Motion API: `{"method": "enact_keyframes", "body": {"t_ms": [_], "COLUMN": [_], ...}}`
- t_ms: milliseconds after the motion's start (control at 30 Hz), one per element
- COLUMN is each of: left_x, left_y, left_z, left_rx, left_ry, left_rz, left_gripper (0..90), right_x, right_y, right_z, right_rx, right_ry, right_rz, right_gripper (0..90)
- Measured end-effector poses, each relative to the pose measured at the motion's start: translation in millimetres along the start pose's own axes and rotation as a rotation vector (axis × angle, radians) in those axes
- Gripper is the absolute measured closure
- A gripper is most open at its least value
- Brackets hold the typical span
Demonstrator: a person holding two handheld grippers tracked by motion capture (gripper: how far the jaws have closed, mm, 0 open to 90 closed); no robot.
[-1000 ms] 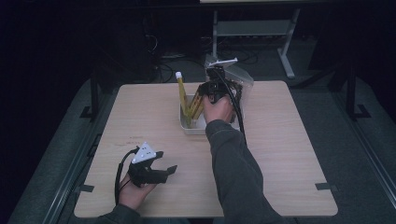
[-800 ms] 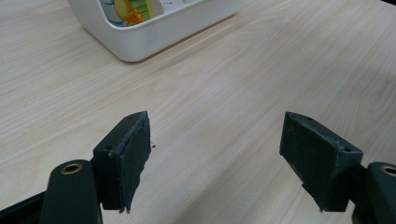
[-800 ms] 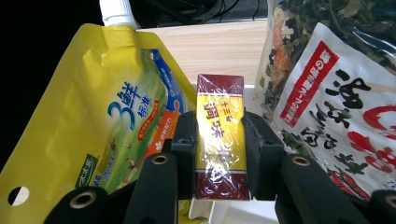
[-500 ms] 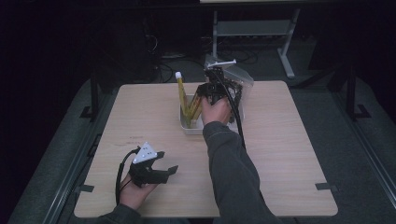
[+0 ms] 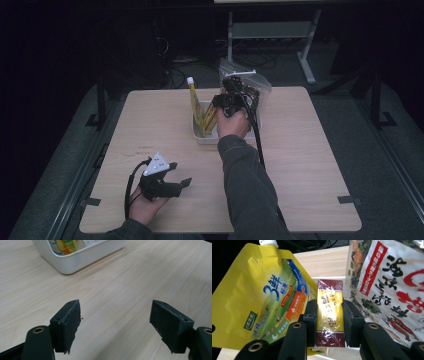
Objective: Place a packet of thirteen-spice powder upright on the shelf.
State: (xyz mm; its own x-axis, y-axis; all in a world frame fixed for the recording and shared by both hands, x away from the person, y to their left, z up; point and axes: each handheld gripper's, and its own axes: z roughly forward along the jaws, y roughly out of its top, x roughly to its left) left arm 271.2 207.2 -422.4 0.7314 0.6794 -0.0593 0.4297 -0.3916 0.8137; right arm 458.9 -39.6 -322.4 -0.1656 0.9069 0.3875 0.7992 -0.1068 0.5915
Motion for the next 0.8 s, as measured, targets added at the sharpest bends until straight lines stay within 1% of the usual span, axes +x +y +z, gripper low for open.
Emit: {"method": "enact_keyframes", "body": {"t_ms": [133, 200, 367, 467, 533, 633, 700, 800], "left_x": [-0.4, -1.1, -2.7, -3.6, -4.2, -4.8, -4.4, -3.1], "left_y": [0.4, 0.2, 0.5, 0.6, 0.7, 0.9, 0.8, 0.4], "left_z": [-0.8, -0.6, -0.7, -0.4, -0.2, 0.0, 0.0, -0.3], "left_rx": [0.003, 0.001, 0.004, 0.003, 0.005, 0.006, 0.006, 0.006], "left_ry": [0.002, 0.001, 0.001, -0.001, -0.001, 0.0, 0.0, 0.001], "left_rz": [0.003, 0.002, 0.01, 0.013, 0.015, 0.02, 0.018, 0.015], "left_gripper": [24.0, 24.0, 24.2, 24.2, 24.3, 24.3, 24.3, 24.3], "right_x": [1.1, 1.2, 1.5, 1.6, 1.2, 1.0, 1.4, 2.6], "right_y": [-2.7, -4.2, -9.4, -13.0, -15.4, -16.2, -15.8, -15.1], "right_z": [-1.7, -3.1, -5.9, -6.3, -6.6, -5.6, -3.9, -1.0], "right_rx": [0.001, 0.001, 0.008, 0.024, 0.019, 0.02, 0.021, 0.027], "right_ry": [0.012, 0.029, 0.051, 0.049, 0.054, 0.07, 0.101, 0.113], "right_rz": [-0.013, -0.017, -0.025, -0.036, -0.036, -0.036, -0.024, -0.026], "right_gripper": [65.3, 63.6, 61.1, 60.5, 60.3, 59.1, 58.6, 57.7]}}
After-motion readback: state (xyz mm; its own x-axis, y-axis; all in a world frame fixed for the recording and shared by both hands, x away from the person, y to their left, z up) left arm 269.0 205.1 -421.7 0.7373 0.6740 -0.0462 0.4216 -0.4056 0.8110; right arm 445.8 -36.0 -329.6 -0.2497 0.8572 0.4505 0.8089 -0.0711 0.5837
